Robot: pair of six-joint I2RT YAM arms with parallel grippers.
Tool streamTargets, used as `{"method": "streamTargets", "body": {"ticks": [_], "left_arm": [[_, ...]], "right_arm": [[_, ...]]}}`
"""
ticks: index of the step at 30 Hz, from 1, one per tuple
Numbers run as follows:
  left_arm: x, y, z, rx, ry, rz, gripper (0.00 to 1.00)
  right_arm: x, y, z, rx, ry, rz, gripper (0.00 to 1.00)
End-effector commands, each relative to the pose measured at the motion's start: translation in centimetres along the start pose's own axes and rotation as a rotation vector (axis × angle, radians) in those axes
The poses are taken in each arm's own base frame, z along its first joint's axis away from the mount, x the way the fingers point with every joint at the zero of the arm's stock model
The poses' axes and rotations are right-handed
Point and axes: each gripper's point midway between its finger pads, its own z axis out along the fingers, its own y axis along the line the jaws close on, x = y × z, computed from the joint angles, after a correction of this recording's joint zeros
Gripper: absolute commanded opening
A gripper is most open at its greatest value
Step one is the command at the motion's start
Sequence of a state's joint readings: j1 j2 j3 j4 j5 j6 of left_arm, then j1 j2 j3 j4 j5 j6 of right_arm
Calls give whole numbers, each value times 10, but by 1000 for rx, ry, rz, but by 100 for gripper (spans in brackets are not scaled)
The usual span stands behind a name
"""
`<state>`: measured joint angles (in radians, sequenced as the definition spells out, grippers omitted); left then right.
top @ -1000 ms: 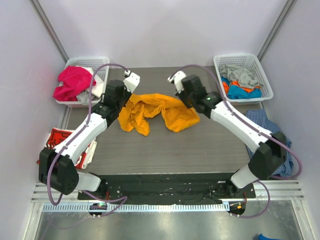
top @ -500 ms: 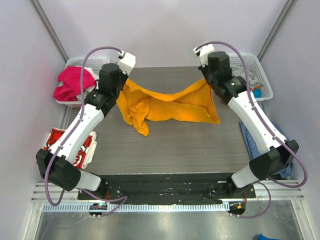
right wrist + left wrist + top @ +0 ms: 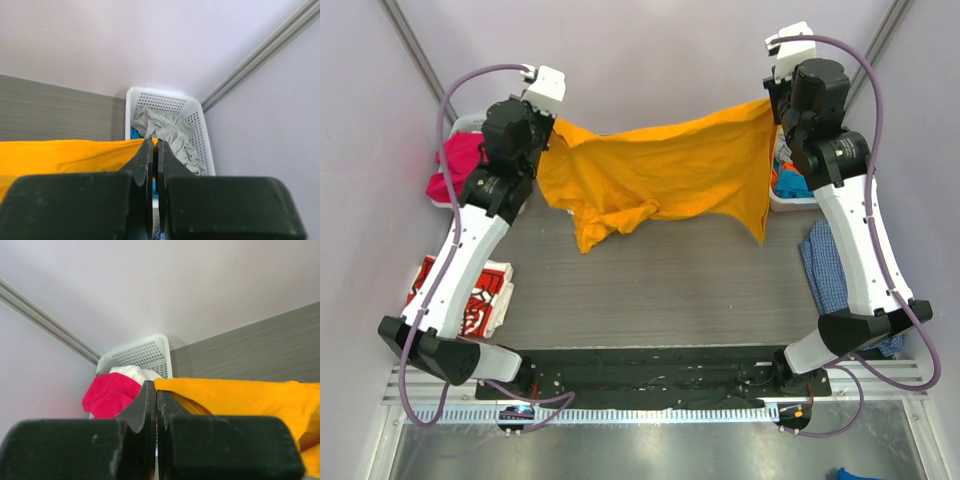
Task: Fold and stack the t-shirts
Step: Flatten out the tshirt
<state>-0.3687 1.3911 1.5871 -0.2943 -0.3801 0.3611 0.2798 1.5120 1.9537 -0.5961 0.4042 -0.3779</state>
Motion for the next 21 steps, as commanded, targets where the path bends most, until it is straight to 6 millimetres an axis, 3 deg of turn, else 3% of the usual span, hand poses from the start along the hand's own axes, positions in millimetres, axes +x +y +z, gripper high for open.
{"method": "streamTargets", "body": {"ticks": [1, 5, 9, 10, 14, 17, 21], "left_arm": [[-79, 55, -56, -65, -207, -97, 0], [-95, 73, -92, -52, -240, -109, 0], [-112, 95, -132, -66, -297, -148, 0], [-117, 100, -147, -59, -322, -158, 0], [-115, 99, -176, 1, -342, -192, 0], [-107, 89, -173, 35, -320, -191, 0], [-97, 83, -142, -5, -267, -166, 0]], "right_arm": [[-40, -18, -34, -25, -113, 62, 1], [-44, -29, -64, -40, -150, 50, 1], [-56, -45, -103, -44, -228, 67, 1], [-62, -55, -121, -36, -264, 79, 1], [-70, -68, -157, -45, -328, 113, 1], [-67, -67, -163, -59, -330, 120, 1], [-60, -62, -139, -23, -291, 109, 1]]}}
